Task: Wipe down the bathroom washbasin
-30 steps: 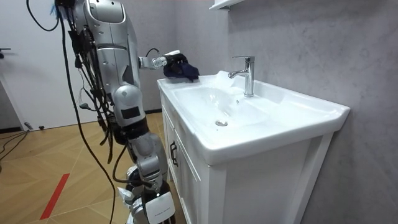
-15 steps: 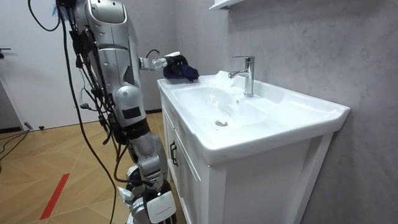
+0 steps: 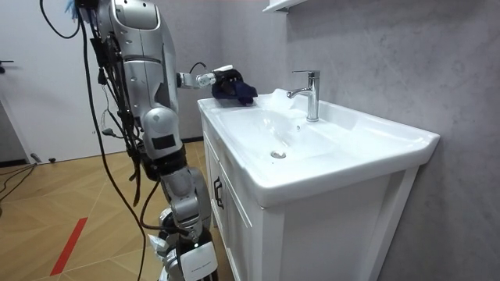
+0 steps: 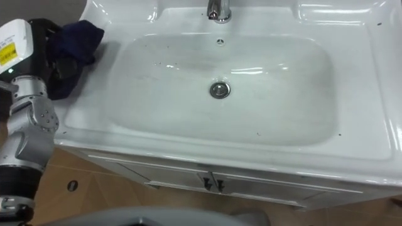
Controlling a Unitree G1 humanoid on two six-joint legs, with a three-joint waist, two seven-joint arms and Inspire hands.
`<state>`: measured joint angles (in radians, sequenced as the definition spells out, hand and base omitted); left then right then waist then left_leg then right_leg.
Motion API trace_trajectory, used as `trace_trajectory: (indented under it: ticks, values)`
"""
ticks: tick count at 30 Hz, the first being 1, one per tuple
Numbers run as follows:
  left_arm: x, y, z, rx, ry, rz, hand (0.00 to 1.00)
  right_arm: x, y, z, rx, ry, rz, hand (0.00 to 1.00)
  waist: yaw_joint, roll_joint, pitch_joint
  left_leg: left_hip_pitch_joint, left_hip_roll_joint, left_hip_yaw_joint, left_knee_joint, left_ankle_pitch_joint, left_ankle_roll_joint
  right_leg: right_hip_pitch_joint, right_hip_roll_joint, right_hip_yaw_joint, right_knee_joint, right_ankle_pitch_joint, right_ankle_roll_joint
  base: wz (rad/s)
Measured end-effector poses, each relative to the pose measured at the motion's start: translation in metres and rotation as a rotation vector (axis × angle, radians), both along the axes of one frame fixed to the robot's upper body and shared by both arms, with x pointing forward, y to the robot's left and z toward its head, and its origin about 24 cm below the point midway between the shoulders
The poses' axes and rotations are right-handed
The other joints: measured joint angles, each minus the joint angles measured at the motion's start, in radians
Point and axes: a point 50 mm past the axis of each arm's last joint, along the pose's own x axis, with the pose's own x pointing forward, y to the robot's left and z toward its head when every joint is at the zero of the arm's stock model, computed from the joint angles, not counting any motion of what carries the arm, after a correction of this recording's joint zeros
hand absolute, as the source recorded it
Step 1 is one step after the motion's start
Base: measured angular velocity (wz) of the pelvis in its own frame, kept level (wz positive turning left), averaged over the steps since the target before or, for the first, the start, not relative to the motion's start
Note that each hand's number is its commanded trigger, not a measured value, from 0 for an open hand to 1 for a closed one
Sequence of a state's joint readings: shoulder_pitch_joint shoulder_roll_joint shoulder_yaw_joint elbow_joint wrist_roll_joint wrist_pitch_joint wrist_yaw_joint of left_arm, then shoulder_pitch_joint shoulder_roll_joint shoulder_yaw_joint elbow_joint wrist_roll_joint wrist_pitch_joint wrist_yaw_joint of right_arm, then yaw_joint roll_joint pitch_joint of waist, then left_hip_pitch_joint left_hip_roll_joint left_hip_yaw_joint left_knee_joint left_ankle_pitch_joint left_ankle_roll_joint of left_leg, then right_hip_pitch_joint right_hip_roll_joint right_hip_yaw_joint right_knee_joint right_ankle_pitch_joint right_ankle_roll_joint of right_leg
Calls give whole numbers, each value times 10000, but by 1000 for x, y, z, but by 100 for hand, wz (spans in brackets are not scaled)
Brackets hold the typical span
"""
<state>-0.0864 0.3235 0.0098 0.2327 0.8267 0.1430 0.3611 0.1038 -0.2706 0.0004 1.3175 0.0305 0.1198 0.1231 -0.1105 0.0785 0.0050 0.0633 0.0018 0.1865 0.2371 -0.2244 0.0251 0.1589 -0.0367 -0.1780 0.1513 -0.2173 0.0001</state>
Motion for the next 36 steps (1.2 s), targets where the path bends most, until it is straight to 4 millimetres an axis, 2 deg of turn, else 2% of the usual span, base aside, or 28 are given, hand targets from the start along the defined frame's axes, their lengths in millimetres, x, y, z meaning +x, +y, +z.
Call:
trace_trajectory:
  ticks: [9, 10, 11, 12, 13, 17, 22, 23, 36]
  values:
    - [-1, -5, -10, -27, 385, -289, 100, -2, 3, -1, 28, -24, 56, 0, -8, -56, 5, 24, 6, 10, -13, 0, 0, 0, 14, 6, 38, 6, -1, 0]
    - [-3, -4, -16, -29, 616, -255, 77, -2, 4, -1, 40, -16, 54, 0, -10, -39, -6, 30, 11, 15, -14, 0, 0, 0, 19, 22, 40, 6, -1, 0]
    - [-6, -4, -22, -34, 915, -252, 66, -2, 3, -1, 35, -11, 52, 0, -13, -19, -20, 33, 16, 15, -13, -1, 0, 4, 19, 39, 44, 6, -1, 0]
    - [-7, -5, -25, -32, 1050, -272, 6, -3, 3, -1, 33, 6, 46, 0, -11, -15, -22, 33, 18, 14, -13, -1, 0, 4, 19, 47, 50, 6, -1, 0]
    - [-10, -6, -30, -52, 1297, -313, 0, -4, 4, -1, 39, 41, 29, 0, -5, -8, -26, 33, 23, 10, -14, -2, 0, 4, 20, 48, 61, 7, -2, 0]
    - [-17, -8, -43, -329, 1920, -331, 0, -6, 3, -1, 25, 139, -64, 0, 12, 35, -31, 84, 51, -4, -3, -4, 4, 2, 19, 79, 185, 8, -3, 0]
    - [-18, -8, -47, -394, 2171, -339, 0, -9, 3, -1, -14, 242, -98, 0, 43, 97, -32, 116, 25, 15, 5, -2, 8, 13, 20, 134, 199, 11, -8, -4]
    - [-19, -7, -49, -401, 2263, -310, 0, -9, 3, -1, -12, 266, -98, 0, 46, 135, -58, 132, 16, 24, 7, -2, 8, 18, 23, 136, 201, 11, -8, -4]
    - [-18, -6, -46, 50, 2093, -336, 0, 2, 3, -1, -44, 20, -12, 0, 93, 152, -58, 137, -11, 60, -14, -2, 7, 1, 42, 315, 21, 2, -3, -2]
